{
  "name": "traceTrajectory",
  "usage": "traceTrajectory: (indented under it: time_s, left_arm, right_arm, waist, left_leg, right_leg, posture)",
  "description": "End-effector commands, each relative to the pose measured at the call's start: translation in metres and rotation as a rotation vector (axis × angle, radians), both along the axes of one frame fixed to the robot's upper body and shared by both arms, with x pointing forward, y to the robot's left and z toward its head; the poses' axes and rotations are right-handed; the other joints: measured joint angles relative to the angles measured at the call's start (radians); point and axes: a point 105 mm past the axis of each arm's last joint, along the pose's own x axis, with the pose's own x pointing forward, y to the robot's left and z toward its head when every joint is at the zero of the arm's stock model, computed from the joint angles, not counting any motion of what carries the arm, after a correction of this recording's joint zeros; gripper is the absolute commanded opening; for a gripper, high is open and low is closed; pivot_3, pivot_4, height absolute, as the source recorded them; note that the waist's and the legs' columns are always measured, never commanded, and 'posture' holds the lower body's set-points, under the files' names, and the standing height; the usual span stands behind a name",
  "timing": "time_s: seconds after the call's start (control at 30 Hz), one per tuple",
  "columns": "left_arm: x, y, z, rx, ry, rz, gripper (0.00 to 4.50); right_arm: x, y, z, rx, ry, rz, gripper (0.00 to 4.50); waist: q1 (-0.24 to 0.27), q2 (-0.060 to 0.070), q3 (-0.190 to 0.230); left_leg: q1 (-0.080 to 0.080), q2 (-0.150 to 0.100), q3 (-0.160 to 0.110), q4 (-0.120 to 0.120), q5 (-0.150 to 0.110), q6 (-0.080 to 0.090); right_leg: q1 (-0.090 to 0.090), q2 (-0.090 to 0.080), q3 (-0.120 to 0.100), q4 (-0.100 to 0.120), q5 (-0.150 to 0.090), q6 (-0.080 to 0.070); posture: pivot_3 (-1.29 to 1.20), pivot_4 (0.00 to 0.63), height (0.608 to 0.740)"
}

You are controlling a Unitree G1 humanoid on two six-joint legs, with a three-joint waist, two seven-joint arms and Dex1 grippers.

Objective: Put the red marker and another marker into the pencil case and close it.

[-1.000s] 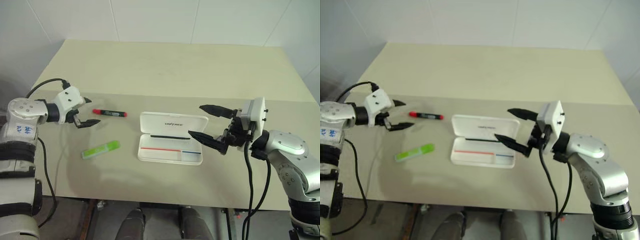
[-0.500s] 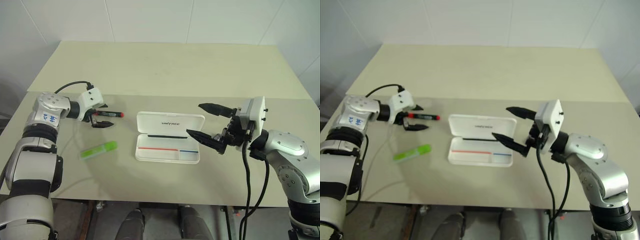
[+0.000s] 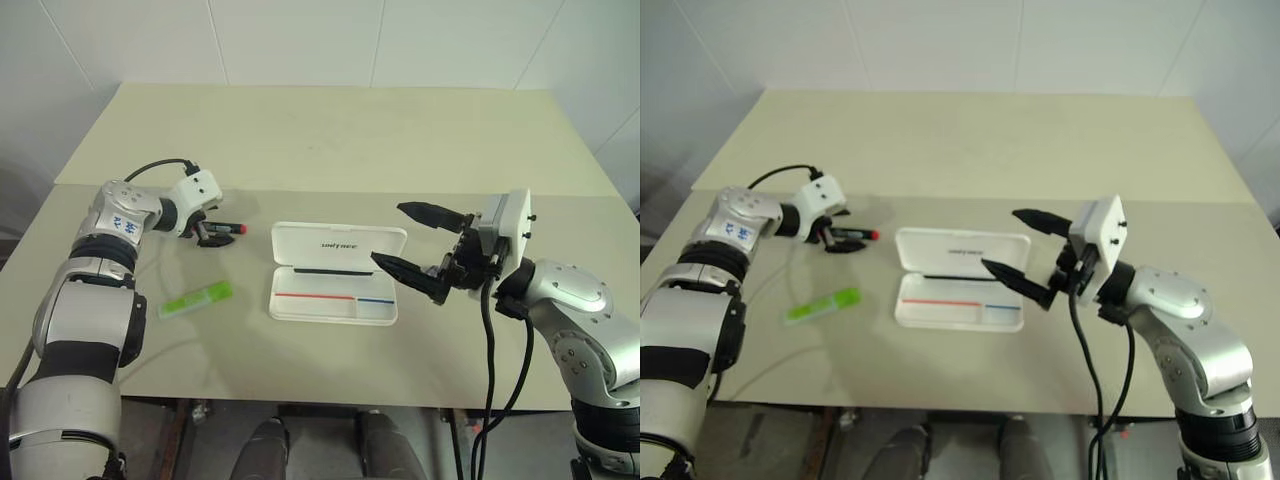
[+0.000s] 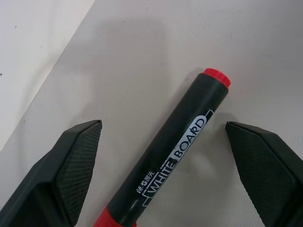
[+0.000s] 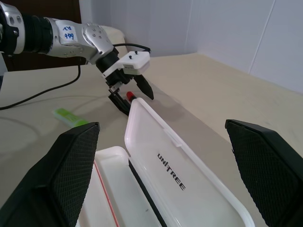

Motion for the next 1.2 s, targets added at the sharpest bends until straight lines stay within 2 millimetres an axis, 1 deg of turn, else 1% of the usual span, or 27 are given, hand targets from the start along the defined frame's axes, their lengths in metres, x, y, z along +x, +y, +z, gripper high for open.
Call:
traceTrajectory:
  time_s: [0.03, 0.07, 0.23, 0.3, 0.33, 0.5, 0.57, 0.73, 0.87, 0.97, 1.07, 1.13, 1.2]
  left_arm:
    - [0.002, 0.005, 0.001, -0.001, 0.001, 0.046, 3.55]
    - [0.002, 0.005, -0.001, 0.009, 0.006, 0.046, 3.29]
    - [-0.001, 0.004, -0.008, 0.022, 0.033, 0.032, 1.47]
    - [-0.003, 0.003, -0.011, 0.034, 0.049, 0.017, 0.85]
    - [-0.003, 0.003, -0.012, 0.039, 0.053, 0.010, 0.66]
    - [-0.003, 0.000, -0.011, 0.042, 0.045, -0.010, 0.61]
    - [-0.002, 0.000, -0.007, 0.033, 0.017, -0.012, 0.61]
    - [0.001, -0.008, 0.014, -0.095, -0.052, -0.031, 0.61]
    - [-0.004, -0.015, 0.029, -0.177, -0.062, -0.104, 0.61]
    - [-0.008, -0.015, 0.039, -0.213, -0.086, -0.138, 0.61]
    - [-0.015, -0.015, 0.048, -0.257, -0.100, -0.182, 0.61]
    - [-0.026, -0.017, 0.055, -0.286, -0.097, -0.258, 0.61]
    - [-0.044, -0.020, 0.063, -0.322, -0.082, -0.357, 0.61]
  right_arm:
    - [-0.008, 0.002, 0.013, 0.021, -0.054, 0.005, 4.50]
    - [-0.008, 0.002, 0.013, 0.022, -0.055, 0.003, 4.50]
    - [-0.009, 0.002, 0.015, 0.029, -0.060, -0.003, 4.50]
    - [-0.009, 0.002, 0.016, 0.030, -0.062, -0.006, 4.50]
    - [-0.009, 0.002, 0.016, 0.031, -0.061, -0.007, 4.50]
    - [-0.009, 0.002, 0.016, 0.032, -0.059, -0.008, 4.50]
    - [-0.010, 0.002, 0.016, 0.030, -0.058, -0.009, 4.50]
    - [-0.010, 0.001, 0.012, 0.029, -0.048, -0.018, 4.50]
    - [-0.010, 0.000, 0.010, 0.029, -0.041, -0.022, 4.50]
    - [-0.010, -0.001, 0.009, 0.028, -0.039, -0.027, 4.50]
    - [-0.009, -0.002, 0.008, 0.024, -0.041, -0.035, 4.50]
    - [-0.010, -0.004, 0.008, 0.007, -0.047, -0.039, 4.50]
    - [-0.012, -0.008, 0.006, -0.023, -0.054, -0.045, 4.50]
  waist:
    - [0.000, 0.000, 0.000]
    - [-0.001, 0.000, 0.000]
    - [-0.002, 0.000, 0.000]
    - [-0.001, 0.000, 0.000]
    - [0.000, 0.000, 0.000]
    - [0.000, 0.000, 0.000]
    - [0.000, 0.000, 0.000]
    - [0.000, -0.001, 0.000]
    - [0.000, -0.001, 0.001]
    - [-0.002, -0.001, 0.001]
    - [-0.004, -0.001, 0.001]
    - [-0.004, -0.001, 0.001]
    - [-0.003, -0.001, 0.001]
  left_leg:
    - [0.000, 0.000, 0.000, 0.001, 0.000, 0.000]
    - [0.000, 0.000, 0.000, 0.002, 0.000, 0.000]
    - [0.000, 0.000, 0.000, 0.006, 0.000, 0.000]
    - [0.001, 0.000, 0.000, 0.006, 0.000, 0.000]
    - [0.001, 0.000, 0.000, 0.006, 0.000, 0.000]
    - [0.000, -0.001, 0.000, 0.006, 0.000, 0.000]
    - [0.000, -0.001, 0.000, 0.006, 0.000, 0.000]
    - [0.000, 0.000, 0.000, 0.006, 0.000, 0.000]
    - [-0.001, 0.000, 0.000, 0.006, 0.000, 0.000]
    - [-0.001, 0.000, 0.000, 0.005, 0.000, 0.000]
    - [0.000, 0.000, 0.000, 0.005, 0.000, 0.000]
    - [0.000, 0.000, 0.000, 0.005, 0.000, 0.000]
    - [0.000, 0.000, 0.000, 0.004, 0.000, 0.000]
  right_leg:
    - [0.000, 0.000, 0.000, 0.001, 0.000, 0.000]
    - [0.000, 0.000, 0.000, 0.002, 0.000, 0.000]
    - [0.000, 0.001, 0.000, 0.006, 0.000, 0.000]
    - [0.000, 0.001, 0.000, 0.006, 0.000, 0.000]
    - [0.000, 0.001, 0.000, 0.006, 0.000, 0.000]
    - [0.000, 0.000, 0.000, 0.006, 0.000, 0.000]
    - [0.000, 0.000, 0.000, 0.006, 0.000, 0.000]
    - [0.000, 0.000, 0.000, 0.005, 0.000, 0.000]
    - [0.000, 0.000, 0.000, 0.005, 0.000, 0.000]
    - [0.000, 0.000, 0.000, 0.005, 0.000, 0.000]
    - [0.000, 0.000, 0.000, 0.005, 0.000, 0.000]
    - [-0.001, 0.000, 0.000, 0.005, 0.000, 0.000]
    - [-0.001, 0.000, 0.000, 0.005, 0.000, 0.000]
  posture:
    - [0.00, 0.150, 0.740]
    - [0.00, 0.150, 0.740]
    - [0.00, 0.150, 0.740]
    - [0.00, 0.150, 0.740]
    - [0.00, 0.150, 0.740]
    - [0.00, 0.150, 0.740]
    - [0.00, 0.150, 0.740]
    - [0.00, 0.150, 0.740]
    - [0.00, 0.150, 0.740]
    - [0.00, 0.150, 0.740]
    - [0.00, 0.150, 0.740]
    - [0.00, 0.150, 0.740]
    - [0.00, 0.150, 0.740]
